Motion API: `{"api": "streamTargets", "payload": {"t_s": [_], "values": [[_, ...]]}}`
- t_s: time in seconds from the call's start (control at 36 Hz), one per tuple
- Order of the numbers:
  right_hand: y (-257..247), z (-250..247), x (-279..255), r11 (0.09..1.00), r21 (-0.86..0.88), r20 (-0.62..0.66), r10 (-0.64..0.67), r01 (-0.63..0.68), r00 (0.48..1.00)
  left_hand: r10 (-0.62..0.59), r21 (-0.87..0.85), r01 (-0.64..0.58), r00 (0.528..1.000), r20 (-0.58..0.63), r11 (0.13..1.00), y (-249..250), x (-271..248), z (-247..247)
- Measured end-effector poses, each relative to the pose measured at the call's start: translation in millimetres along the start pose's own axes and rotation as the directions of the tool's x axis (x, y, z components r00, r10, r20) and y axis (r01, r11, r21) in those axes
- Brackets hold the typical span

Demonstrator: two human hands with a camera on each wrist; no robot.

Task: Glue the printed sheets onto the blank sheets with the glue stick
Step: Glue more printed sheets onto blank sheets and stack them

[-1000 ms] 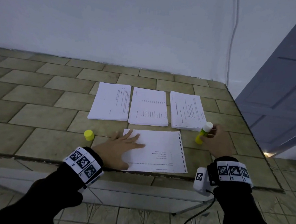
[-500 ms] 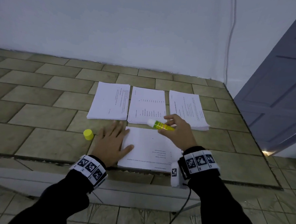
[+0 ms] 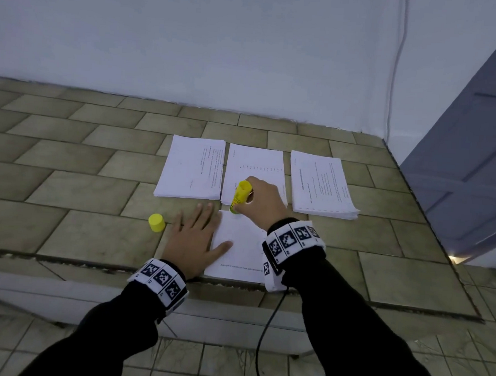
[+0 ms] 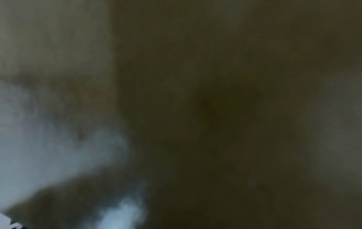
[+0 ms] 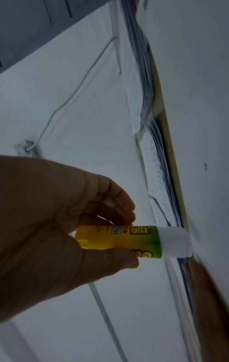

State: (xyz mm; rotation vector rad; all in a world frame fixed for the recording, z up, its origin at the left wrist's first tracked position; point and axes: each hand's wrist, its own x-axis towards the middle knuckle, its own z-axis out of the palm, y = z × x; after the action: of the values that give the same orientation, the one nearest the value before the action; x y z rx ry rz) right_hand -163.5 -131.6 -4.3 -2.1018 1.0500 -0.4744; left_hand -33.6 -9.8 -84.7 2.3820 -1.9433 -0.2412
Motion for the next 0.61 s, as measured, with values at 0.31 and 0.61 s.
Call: {"api": "streamTargets", "payload": {"t_s": [0.31, 0.61], "values": [[-14.1, 18.6, 7.7, 0.966, -0.239, 0.088, -0.080, 0.099, 0.993, 0.002, 0.016, -0.002, 1.000, -0.010, 1.000, -2.2, 0.8, 2.2], [33.8, -32.6, -23.0, 0.980, -0.189, -0.081, 0.046, -0.061, 0.996, -0.004, 0.035, 0.005, 1.000, -0.029, 0.999, -2.1, -0.8, 2.5]]}}
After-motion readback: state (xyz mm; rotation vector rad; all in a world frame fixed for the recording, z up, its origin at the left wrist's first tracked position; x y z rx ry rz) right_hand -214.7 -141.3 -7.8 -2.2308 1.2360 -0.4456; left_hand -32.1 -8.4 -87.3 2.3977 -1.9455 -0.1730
